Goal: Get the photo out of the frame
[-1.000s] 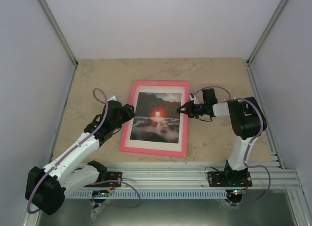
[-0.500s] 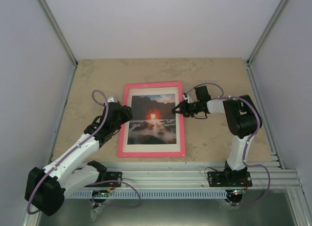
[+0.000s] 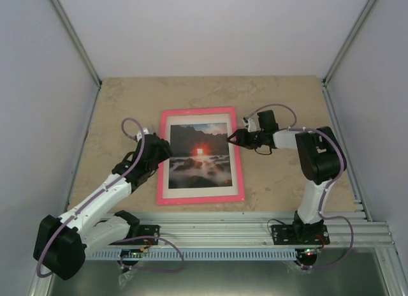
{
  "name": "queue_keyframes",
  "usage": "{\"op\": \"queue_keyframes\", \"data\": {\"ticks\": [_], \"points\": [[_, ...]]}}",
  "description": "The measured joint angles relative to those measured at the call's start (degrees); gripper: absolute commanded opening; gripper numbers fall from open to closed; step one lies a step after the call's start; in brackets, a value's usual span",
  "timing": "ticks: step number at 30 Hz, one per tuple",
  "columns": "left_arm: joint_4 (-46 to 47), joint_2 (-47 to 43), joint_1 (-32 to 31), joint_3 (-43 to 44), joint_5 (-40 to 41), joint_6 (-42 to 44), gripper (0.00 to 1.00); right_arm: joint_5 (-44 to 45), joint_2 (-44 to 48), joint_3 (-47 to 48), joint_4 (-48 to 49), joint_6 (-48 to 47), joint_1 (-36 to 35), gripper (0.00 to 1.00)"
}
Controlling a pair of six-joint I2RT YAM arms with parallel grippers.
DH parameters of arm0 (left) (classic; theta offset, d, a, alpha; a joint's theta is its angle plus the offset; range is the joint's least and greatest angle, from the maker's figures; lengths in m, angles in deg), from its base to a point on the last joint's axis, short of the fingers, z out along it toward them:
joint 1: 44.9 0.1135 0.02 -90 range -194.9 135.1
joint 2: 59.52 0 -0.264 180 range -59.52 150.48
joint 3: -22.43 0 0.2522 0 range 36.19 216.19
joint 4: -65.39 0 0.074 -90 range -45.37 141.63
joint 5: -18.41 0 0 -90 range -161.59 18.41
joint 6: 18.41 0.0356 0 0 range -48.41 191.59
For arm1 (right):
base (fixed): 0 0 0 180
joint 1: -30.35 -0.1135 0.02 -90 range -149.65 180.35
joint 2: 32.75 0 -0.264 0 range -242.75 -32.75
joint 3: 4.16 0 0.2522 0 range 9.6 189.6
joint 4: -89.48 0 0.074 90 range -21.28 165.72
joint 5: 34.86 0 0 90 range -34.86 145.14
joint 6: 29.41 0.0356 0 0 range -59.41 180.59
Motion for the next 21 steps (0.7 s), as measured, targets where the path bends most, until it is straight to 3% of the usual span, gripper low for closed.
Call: {"op": "queue_keyframes", "data": {"ticks": [12,21], "points": [[-0.94,6.93,0.00,0.00,2.27,1.03,0.63,13.07,8.87,-5.60,-5.60,-4.57,0.22,0.60],[-2.56,10.91,0.00,0.00,2.89,1.88,0.68,28.39,19.26,-8.66,-13.14,-5.86,-11.17,0.58]]}}
